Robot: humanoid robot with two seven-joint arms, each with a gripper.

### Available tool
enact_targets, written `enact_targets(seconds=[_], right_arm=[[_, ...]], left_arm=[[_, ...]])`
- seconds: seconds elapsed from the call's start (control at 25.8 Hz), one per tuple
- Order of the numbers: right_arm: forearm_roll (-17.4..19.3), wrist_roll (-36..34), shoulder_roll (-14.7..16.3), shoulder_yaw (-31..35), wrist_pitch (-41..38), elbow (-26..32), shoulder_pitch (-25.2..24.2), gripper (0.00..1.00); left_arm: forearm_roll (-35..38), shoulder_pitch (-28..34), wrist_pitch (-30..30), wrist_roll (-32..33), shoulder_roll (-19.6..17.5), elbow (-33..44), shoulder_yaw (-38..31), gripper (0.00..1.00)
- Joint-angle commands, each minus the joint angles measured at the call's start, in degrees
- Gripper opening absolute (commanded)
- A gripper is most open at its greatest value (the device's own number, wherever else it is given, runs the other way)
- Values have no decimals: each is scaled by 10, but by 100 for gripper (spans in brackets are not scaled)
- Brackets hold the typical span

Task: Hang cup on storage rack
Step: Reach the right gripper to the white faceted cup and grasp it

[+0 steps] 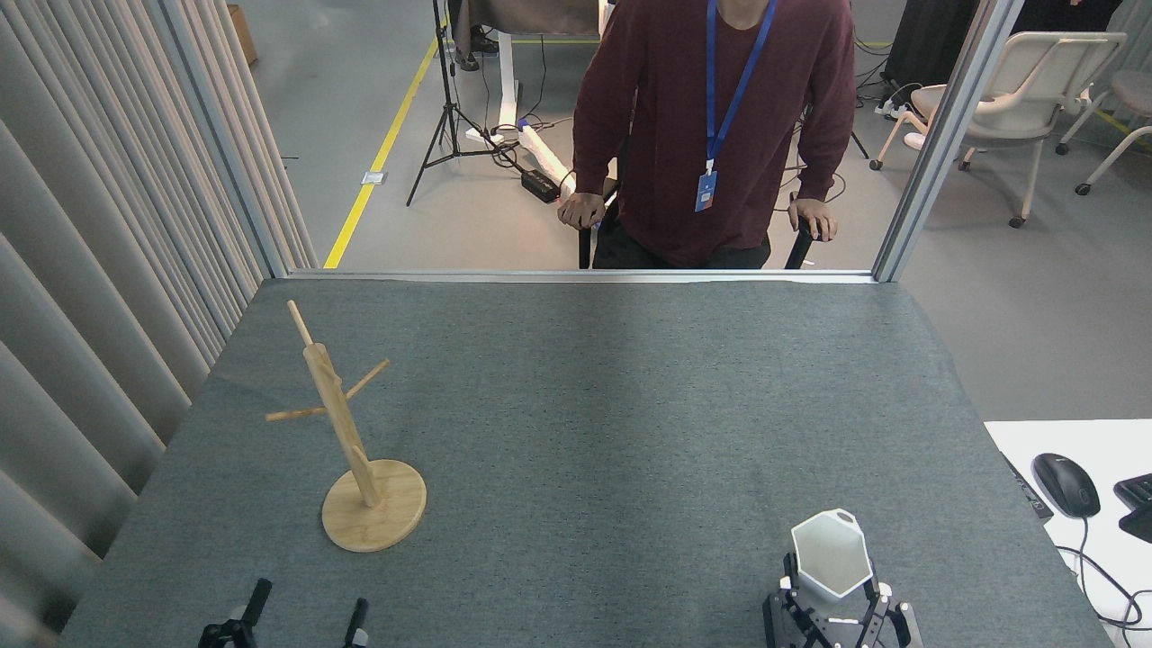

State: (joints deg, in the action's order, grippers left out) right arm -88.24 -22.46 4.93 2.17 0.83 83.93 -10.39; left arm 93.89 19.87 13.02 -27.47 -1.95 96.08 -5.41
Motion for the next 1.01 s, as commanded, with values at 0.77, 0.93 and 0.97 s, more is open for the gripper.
enact_targets(seconds=[0.77, 0.93, 0.97], right_arm=[[-165, 22, -97, -302, 87, 16, 58, 55], [-190, 22, -97, -329, 87, 12, 58, 55], [-205, 23, -97, -332, 84, 8, 58, 55]], left_arm=[[125, -49, 7, 17, 31, -58, 182, 100], [126, -50, 6, 17, 31, -64, 187, 100], [126, -50, 7, 17, 31, -64, 189, 100]])
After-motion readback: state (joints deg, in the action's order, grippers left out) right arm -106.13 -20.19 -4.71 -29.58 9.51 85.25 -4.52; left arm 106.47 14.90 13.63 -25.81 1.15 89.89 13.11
